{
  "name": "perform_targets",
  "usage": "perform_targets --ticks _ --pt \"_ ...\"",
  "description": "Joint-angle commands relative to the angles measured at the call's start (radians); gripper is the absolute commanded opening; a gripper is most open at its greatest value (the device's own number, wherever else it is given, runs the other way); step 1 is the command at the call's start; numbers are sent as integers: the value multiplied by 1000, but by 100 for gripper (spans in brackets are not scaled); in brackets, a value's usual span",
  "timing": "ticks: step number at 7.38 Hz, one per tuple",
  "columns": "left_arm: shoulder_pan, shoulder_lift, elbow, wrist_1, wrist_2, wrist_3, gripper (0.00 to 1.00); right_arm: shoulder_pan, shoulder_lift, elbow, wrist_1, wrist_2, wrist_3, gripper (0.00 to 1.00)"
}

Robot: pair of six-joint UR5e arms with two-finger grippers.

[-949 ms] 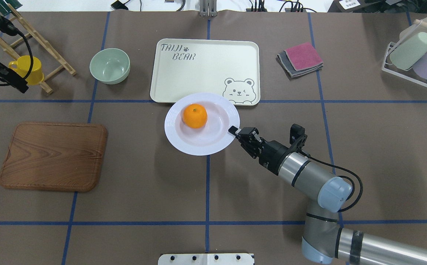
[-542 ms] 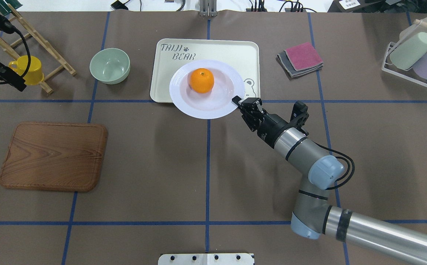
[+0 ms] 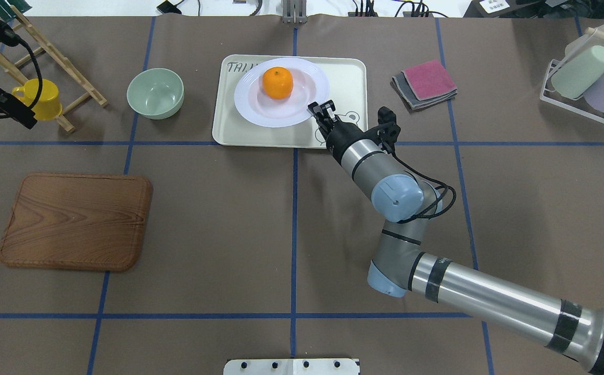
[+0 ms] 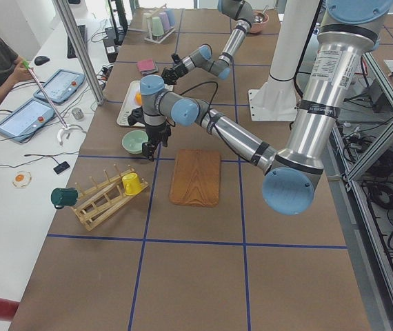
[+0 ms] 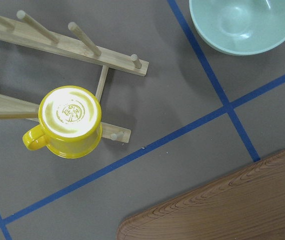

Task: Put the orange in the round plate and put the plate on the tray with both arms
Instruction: 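Slide the plate with the orange onto the bear-print tray with the right gripper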

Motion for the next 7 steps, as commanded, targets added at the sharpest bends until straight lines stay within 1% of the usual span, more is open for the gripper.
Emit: perform_targets --ticks 1,2,4,5,6,7 --pt "1 0 -12 4 0 -1 100 -18 13 -37 -23 -31 83 0" --pt "1 0 -18 6 0 -2 100 -24 14 -35 -23 -42 85 0" --pt "1 0 -20 8 1 -3 100 -24 5 -19 -20 -41 87 99" --pt "-1 0 -20 8 1 -3 100 -30 -37 44 -22 -41 81 100" --pt "1 0 -18 8 1 -3 100 -62 -123 160 -22 -42 70 100" --pt "1 0 -18 8 1 -3 100 -72 -169 249 -25 -42 67 100"
